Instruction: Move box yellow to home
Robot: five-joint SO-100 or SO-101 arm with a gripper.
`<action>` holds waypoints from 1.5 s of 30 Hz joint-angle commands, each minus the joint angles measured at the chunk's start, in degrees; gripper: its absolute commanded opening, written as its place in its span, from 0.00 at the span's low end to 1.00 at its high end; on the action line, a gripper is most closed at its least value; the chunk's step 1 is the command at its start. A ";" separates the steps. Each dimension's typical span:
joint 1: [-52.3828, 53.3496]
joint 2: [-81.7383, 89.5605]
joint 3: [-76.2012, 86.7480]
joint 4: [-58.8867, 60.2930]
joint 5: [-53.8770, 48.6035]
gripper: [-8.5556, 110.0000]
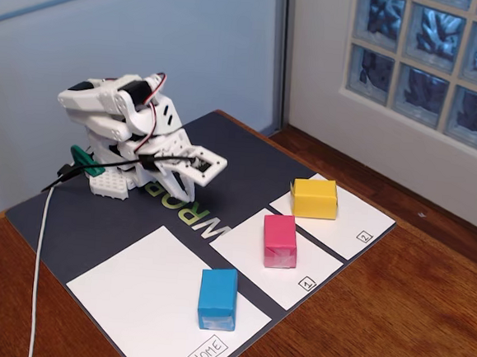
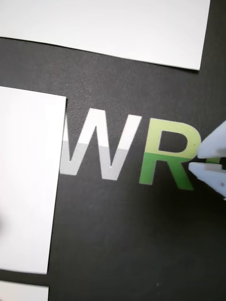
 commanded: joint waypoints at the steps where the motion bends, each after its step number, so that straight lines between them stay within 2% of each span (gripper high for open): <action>1: 1.14 -17.23 -12.66 -4.31 -2.72 0.07; 7: 2.90 -43.42 -37.79 -4.48 -6.42 0.07; 14: 0.70 -60.47 -59.33 -2.11 -11.07 0.07; 22: -7.82 -75.50 -76.73 -0.09 -11.95 0.07; 28: -14.50 -92.11 -96.94 7.12 -14.85 0.07; 34: -20.13 -115.05 -127.53 20.65 -16.79 0.07; 39: -23.38 -132.71 -153.72 29.79 -14.33 0.07; 45: -25.14 -137.90 -157.32 30.15 -11.43 0.07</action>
